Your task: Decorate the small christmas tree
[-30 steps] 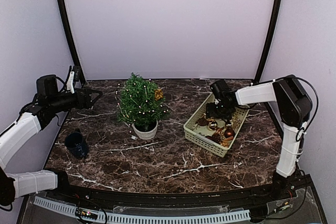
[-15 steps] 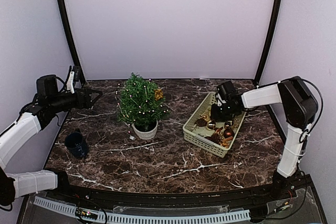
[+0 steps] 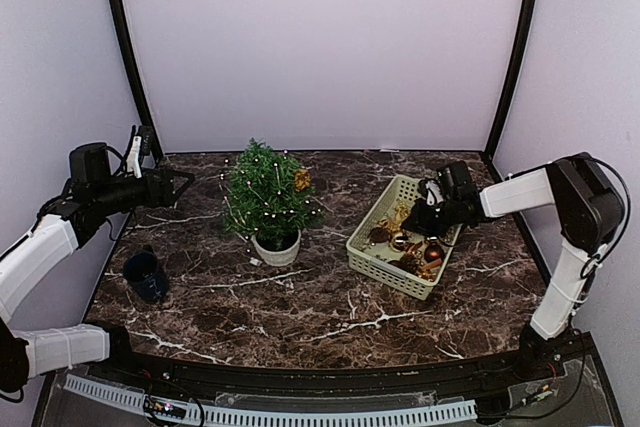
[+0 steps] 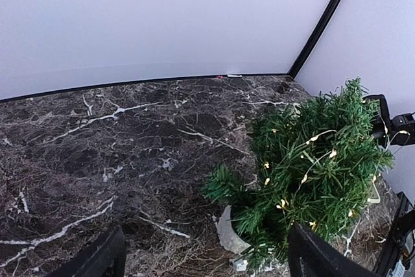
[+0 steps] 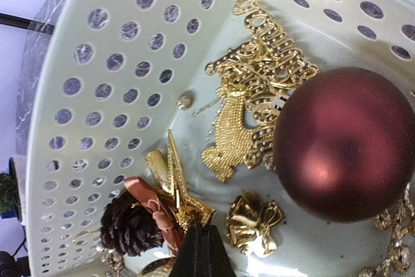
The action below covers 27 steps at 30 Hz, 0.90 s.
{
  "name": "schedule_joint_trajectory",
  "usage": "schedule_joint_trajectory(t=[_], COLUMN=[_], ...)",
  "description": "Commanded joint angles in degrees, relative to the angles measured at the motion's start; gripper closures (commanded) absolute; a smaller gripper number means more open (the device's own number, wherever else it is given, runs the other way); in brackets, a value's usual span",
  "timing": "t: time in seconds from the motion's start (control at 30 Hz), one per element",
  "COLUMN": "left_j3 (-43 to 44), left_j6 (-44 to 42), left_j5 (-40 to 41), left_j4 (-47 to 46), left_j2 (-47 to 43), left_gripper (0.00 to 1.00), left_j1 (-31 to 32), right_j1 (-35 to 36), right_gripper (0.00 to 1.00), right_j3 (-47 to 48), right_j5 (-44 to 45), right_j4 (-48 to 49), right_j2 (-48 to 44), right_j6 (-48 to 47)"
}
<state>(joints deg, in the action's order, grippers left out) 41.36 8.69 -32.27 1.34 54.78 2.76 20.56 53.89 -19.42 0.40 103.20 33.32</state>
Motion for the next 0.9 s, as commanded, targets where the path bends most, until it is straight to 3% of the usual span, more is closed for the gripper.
schedule_joint_trajectory(t=[0.0,0.1,0.4,0.67,0.87], left_j3=[-0.93,-0.93,-0.94,-0.91,10.96], left_j6=[-0.79,-0.86,-0.93,-1.44,-1.42], left_j5=[0.84,1.11,1.19,1.19,6.45], left_j4=[-0.91,-0.90,-0.90,-1.15,9.83], left_j2=[-0.73,-0.67,-1.14,-3.50,-3.48], left_gripper=[0.11,0.12,0.11,0.12,0.16], left_j1=[-0.26,-0.29,-0.29,-0.17,5.21], right_j1=[-2.27,-3.29,-3.46,-3.42,-2.37], right_gripper=[1.00,1.00,1.00,1.00,1.00], right_j3=[-4.25,-6.13,-6.16,-3.18,1.73], right_j5=[-9.26,-11.74,-8.51,1.85,-0.40], right_j4=[8.62,10.71,5.92,-8.38,-17.74], right_j2=[-5.91,-8.39,-13.99,-25.50,-35.03], right_j6=[4.03,4.78,1.44,-6.26,-10.44])
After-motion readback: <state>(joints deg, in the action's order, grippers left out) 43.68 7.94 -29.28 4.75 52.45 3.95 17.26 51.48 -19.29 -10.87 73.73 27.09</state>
